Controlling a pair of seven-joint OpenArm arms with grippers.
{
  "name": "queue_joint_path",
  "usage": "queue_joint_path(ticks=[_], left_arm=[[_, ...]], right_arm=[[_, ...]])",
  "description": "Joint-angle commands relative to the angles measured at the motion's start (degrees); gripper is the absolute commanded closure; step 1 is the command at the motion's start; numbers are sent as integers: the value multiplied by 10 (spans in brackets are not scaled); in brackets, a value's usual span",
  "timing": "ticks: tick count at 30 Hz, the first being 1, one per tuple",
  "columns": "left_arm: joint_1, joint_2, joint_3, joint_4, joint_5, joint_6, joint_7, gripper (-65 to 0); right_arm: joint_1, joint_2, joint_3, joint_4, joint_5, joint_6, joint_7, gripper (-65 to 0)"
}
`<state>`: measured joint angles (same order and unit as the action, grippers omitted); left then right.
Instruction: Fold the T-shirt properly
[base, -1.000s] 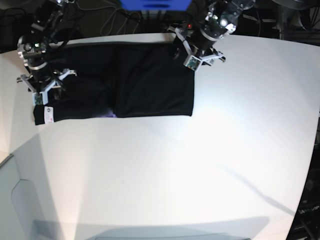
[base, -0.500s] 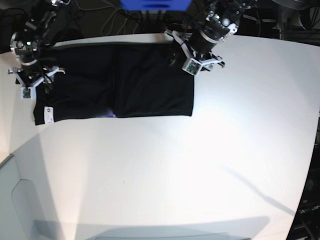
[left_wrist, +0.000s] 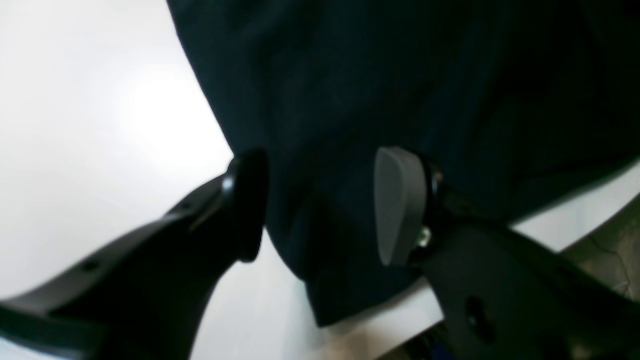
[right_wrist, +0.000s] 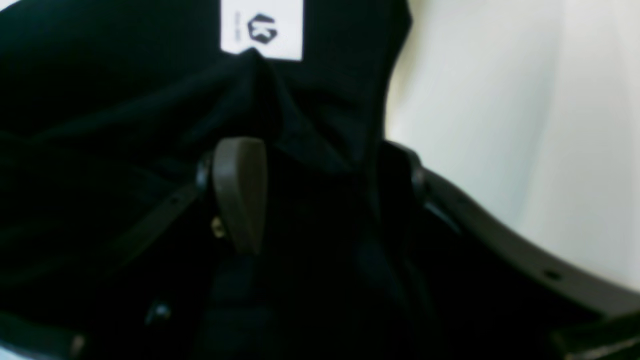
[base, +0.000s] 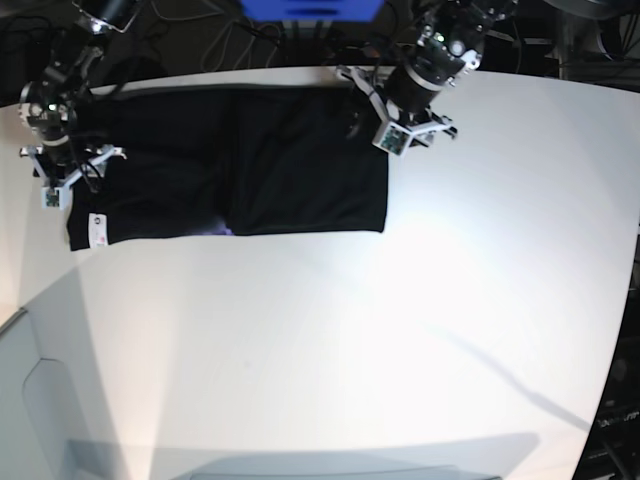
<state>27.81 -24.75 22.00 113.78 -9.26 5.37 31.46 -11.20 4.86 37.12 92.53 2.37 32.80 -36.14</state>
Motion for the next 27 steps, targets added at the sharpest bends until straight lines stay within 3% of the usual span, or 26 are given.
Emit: queue_joint_path(ticks=[1,10,15,20,27], left_arm=[[3,-3,-7,12,2,2,-11,-330],[5,-3,-11,12,2,2,-11,-330],[2,-3,-12,12,2,2,-11,-330],[5,7,-42,16,2,2,-11,-330],[22,54,-115,16,2,-2,-11,-330]], right_arm=[[3,7,2,3,5,12,8,-360],[9,18,-1,-53,6,12,8,-352],[8,18,-2,-69,6,13,8,-221],[8,18,-2,-72,3,13,5,-9],[8,19,-2,-65,6,14,4,0]])
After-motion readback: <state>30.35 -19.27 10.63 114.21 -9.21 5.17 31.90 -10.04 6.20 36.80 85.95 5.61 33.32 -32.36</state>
